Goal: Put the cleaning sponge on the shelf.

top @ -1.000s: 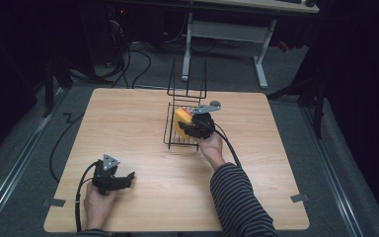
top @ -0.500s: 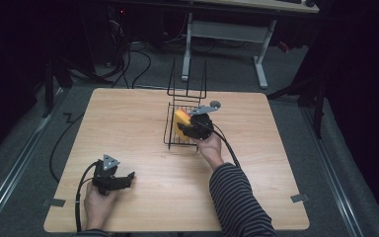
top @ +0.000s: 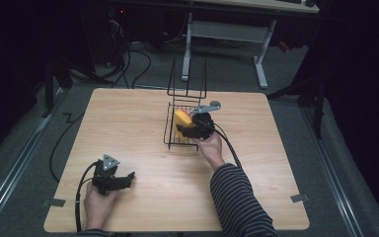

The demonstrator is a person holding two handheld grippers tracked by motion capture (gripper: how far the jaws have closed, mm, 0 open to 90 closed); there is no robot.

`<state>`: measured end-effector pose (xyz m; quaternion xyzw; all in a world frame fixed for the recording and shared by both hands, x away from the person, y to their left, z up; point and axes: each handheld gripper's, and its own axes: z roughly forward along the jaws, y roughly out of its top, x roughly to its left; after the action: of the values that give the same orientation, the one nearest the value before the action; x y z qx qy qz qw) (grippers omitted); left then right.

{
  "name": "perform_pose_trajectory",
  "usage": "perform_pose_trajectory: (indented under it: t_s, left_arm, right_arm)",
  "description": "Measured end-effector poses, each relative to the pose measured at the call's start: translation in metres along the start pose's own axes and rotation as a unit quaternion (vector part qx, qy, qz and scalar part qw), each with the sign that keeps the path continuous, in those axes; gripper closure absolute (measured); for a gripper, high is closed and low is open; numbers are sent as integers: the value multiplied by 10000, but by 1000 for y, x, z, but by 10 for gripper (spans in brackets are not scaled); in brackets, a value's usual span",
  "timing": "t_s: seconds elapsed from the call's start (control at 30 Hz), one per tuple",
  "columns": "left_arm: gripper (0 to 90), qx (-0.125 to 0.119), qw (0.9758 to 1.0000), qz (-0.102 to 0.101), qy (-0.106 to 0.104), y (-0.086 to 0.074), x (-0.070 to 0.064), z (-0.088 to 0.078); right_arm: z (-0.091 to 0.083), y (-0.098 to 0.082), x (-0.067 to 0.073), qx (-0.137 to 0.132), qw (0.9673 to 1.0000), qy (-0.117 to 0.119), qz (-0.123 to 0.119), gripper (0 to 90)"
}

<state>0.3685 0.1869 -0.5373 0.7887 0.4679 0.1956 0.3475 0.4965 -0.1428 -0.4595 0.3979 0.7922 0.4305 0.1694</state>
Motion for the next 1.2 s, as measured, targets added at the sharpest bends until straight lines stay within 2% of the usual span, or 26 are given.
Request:
perform_pose_trajectory:
  t_s: [0.2, 0.4, 0.57, 0.8, 0.83, 1.2]
  left_arm:
    - [166, -2, 10000, -1, -2, 0, 0, 0]
    - [166, 0, 10000, -2, -3, 0, 0, 0]
    - [166, -1, 10000, -2, -2, 0, 0, 0]
    - [166, 6, 10000, -1, -8, 0, 0, 0]
    - [166, 0, 10000, 0, -3, 0, 0, 0]
    - [166, -1, 10000, 4, -7, 0, 0, 0]
  right_arm:
    - [-9, 3, 1, 29, 9999, 99, 81, 303]
    - [-17, 3, 3, 33, 10000, 51, 36, 296]
    - [-24, 3, 1, -8, 9998, 148, 91, 280]
    - [-32, 2, 4, -78, 9998, 198, -42, 275]
    - [-34, 2, 4, -68, 9998, 206, 8, 275]
    - [-55, 4, 3, -264, 9992, 283, -41, 277]
